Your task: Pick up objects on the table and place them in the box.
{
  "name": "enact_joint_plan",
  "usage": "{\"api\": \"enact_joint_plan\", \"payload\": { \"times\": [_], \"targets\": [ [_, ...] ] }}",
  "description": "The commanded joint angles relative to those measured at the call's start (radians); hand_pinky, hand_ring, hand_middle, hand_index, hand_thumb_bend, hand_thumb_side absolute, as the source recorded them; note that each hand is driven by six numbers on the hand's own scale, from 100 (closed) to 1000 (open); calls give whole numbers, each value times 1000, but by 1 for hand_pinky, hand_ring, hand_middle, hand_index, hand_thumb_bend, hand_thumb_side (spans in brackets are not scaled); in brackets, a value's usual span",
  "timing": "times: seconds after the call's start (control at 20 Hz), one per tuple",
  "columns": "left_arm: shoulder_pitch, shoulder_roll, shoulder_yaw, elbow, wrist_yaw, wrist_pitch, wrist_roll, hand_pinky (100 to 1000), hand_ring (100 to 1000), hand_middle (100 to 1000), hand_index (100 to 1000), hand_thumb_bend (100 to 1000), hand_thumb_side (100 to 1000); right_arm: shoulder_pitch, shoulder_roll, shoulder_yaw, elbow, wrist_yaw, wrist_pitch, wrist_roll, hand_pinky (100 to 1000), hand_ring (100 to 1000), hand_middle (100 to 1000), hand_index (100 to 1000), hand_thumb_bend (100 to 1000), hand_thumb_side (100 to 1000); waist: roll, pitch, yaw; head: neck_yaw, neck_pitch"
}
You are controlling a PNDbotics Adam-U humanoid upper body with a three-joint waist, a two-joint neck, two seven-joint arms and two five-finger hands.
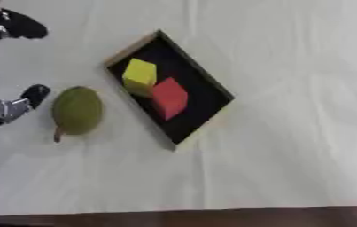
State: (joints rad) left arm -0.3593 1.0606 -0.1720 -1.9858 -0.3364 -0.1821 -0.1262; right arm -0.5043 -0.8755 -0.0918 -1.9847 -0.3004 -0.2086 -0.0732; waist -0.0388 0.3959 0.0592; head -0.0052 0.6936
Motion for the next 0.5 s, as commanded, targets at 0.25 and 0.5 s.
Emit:
{"api": "enact_joint_plan", "payload": {
  "times": [0.25,0.5],
  "targets": [
    [-26,52,-16,-14,4,38,-174,823,827,841,910,349,537,-7,-25,-13,-15,7,0,5,970,828,674,764,100,526,3,-17,1,16,3],
    [-63,36,-51,-14,-18,81,-239,828,836,850,916,377,559,-6,-16,-11,-15,10,6,14,972,826,671,760,100,527,6,-17,-2,30,-1]
  ]
}}
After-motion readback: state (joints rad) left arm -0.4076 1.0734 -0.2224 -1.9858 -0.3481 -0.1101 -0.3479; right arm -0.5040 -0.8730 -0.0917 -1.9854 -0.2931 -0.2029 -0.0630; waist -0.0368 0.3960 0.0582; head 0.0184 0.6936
